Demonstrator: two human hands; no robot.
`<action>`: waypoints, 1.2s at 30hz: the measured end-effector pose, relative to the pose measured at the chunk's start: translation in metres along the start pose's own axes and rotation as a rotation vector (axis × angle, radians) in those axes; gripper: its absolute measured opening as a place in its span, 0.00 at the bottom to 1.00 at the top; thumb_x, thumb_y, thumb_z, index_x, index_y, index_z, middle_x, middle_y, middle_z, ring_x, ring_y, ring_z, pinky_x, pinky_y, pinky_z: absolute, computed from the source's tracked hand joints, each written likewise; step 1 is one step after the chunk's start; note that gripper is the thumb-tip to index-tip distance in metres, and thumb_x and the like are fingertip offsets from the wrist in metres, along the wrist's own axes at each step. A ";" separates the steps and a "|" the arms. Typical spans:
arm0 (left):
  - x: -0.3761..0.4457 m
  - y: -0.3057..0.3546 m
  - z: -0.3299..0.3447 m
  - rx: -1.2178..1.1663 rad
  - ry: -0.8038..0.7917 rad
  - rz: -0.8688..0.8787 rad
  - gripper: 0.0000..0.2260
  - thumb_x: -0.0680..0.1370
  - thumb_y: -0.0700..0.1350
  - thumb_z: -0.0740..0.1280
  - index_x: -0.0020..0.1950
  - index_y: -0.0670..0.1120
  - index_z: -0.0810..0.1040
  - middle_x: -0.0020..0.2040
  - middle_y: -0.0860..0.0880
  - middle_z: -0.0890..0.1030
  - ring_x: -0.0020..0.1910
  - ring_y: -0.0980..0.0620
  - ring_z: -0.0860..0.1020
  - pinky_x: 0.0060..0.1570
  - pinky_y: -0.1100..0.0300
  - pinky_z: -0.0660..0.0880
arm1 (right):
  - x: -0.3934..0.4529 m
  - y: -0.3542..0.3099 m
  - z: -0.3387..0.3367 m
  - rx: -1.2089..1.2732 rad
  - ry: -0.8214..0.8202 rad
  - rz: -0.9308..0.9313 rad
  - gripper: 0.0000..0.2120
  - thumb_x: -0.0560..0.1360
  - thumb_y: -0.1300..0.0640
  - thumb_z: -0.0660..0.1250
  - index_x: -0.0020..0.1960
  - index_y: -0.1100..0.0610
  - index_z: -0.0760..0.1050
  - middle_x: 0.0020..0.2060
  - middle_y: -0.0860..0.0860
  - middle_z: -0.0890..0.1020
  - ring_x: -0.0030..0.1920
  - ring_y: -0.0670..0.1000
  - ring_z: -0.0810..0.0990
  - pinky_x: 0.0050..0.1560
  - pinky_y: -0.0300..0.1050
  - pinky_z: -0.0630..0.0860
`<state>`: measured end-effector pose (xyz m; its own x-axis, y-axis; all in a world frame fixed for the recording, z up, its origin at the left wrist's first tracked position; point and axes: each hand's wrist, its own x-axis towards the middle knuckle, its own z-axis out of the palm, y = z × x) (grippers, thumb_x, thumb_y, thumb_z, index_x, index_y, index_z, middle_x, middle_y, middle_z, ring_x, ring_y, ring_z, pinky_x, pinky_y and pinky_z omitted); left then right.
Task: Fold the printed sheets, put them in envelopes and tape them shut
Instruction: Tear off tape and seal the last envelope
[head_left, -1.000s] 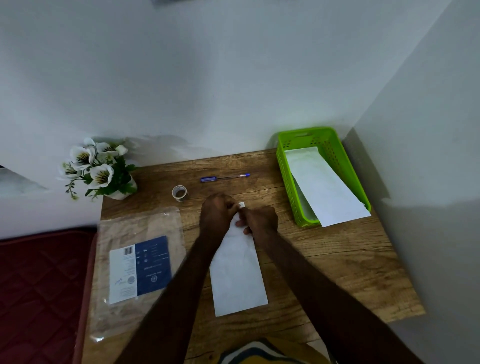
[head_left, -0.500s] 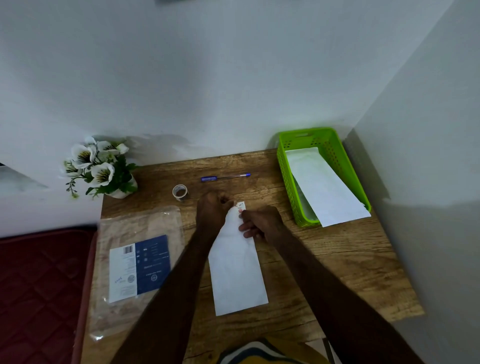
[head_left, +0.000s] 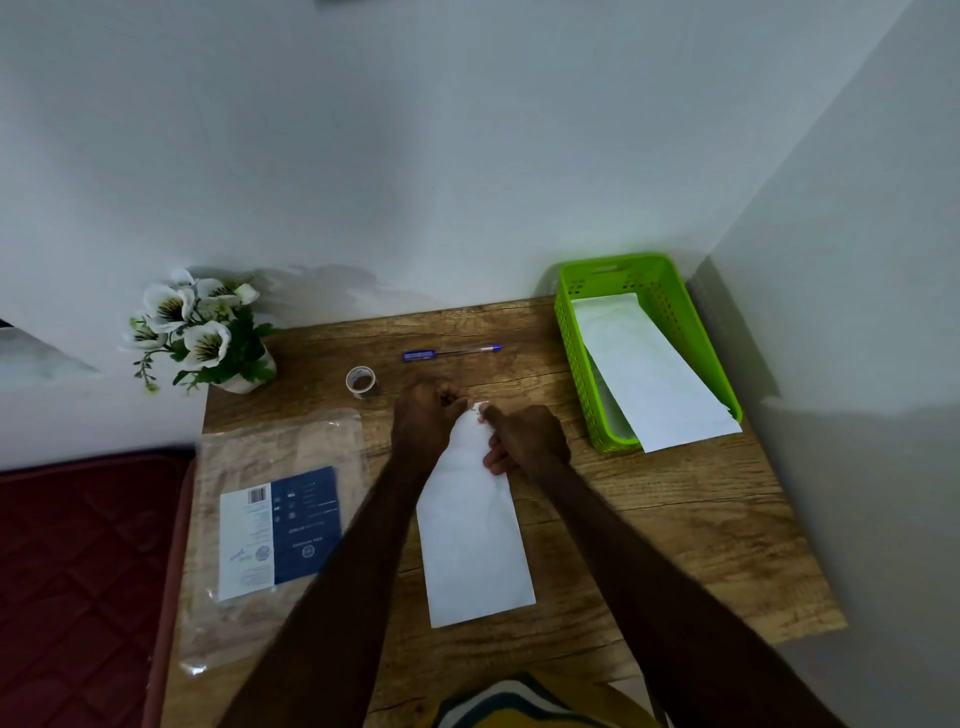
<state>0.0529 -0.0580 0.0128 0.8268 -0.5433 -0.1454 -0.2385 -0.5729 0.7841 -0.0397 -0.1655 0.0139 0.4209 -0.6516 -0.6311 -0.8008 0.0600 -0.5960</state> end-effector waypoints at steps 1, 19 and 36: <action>0.000 -0.001 0.000 -0.002 0.004 -0.002 0.03 0.78 0.42 0.73 0.47 0.44 0.86 0.43 0.49 0.86 0.44 0.52 0.83 0.52 0.49 0.82 | -0.001 0.000 -0.001 -0.004 -0.020 -0.014 0.30 0.74 0.34 0.70 0.35 0.62 0.83 0.26 0.53 0.84 0.28 0.52 0.86 0.50 0.47 0.83; -0.004 -0.004 0.007 0.058 0.033 0.002 0.06 0.79 0.45 0.72 0.51 0.43 0.85 0.49 0.45 0.85 0.50 0.48 0.82 0.56 0.47 0.80 | -0.004 -0.005 -0.007 0.015 -0.067 0.049 0.32 0.80 0.37 0.63 0.39 0.65 0.83 0.29 0.56 0.85 0.27 0.52 0.85 0.46 0.42 0.84; -0.024 -0.014 -0.023 0.395 0.242 -0.150 0.12 0.77 0.51 0.75 0.56 0.45 0.83 0.54 0.47 0.85 0.55 0.47 0.82 0.54 0.51 0.78 | -0.015 0.003 -0.013 0.058 -0.099 -0.010 0.19 0.76 0.44 0.71 0.38 0.60 0.82 0.28 0.52 0.86 0.26 0.51 0.83 0.27 0.39 0.75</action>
<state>0.0478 -0.0230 0.0190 0.9504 -0.3055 -0.0584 -0.2438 -0.8484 0.4698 -0.0538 -0.1650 0.0280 0.4707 -0.5747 -0.6695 -0.7719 0.0993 -0.6279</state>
